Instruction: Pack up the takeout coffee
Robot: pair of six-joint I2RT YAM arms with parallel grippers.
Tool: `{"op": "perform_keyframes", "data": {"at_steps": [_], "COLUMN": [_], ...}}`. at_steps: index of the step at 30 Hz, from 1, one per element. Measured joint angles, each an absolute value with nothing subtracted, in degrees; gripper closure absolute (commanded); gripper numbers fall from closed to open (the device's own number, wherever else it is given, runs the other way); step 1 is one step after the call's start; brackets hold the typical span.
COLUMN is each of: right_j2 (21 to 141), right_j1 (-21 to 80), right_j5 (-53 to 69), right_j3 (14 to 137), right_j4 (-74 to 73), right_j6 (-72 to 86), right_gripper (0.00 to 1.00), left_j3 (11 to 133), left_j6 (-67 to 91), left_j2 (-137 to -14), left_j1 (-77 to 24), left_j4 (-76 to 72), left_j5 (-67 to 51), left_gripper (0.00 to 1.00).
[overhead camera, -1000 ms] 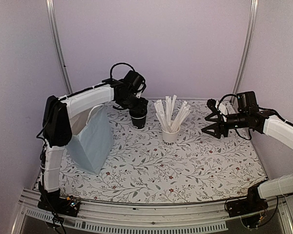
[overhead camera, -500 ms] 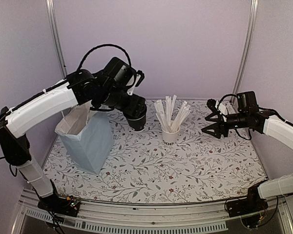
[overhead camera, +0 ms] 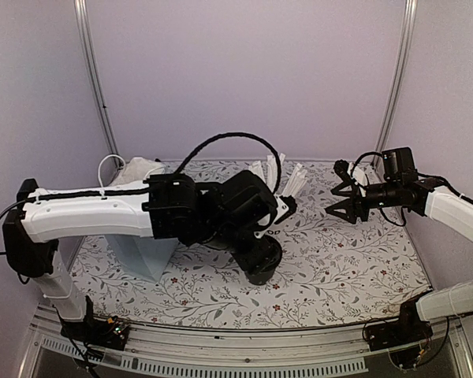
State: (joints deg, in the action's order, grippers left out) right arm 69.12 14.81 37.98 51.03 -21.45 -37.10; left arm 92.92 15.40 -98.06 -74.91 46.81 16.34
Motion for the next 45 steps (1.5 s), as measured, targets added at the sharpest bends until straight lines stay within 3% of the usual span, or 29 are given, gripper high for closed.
{"op": "perform_keyframes", "data": {"at_steps": [7,24,45], "right_j2": [69.12,69.49,69.49], "right_j1": [14.81,14.81,14.81], "right_j5": [37.82,37.78,37.82], "right_j3": [51.03,51.03,51.03], "right_j4": [-21.45,-21.45,-21.45], "right_j6": [-37.15,-37.34,-37.32], "right_gripper": [0.33,0.33,0.33], "left_j3": [92.92,92.18,91.92], "left_j6": [11.97,9.65,11.38], "left_j2": [-105.56,-109.8,-112.33], "left_j1": [-75.88,-75.88,-75.16], "left_j4": [40.64,31.18,32.62], "left_j5": [10.48,5.52,5.43], "left_gripper": [0.39,0.38,0.19]}}
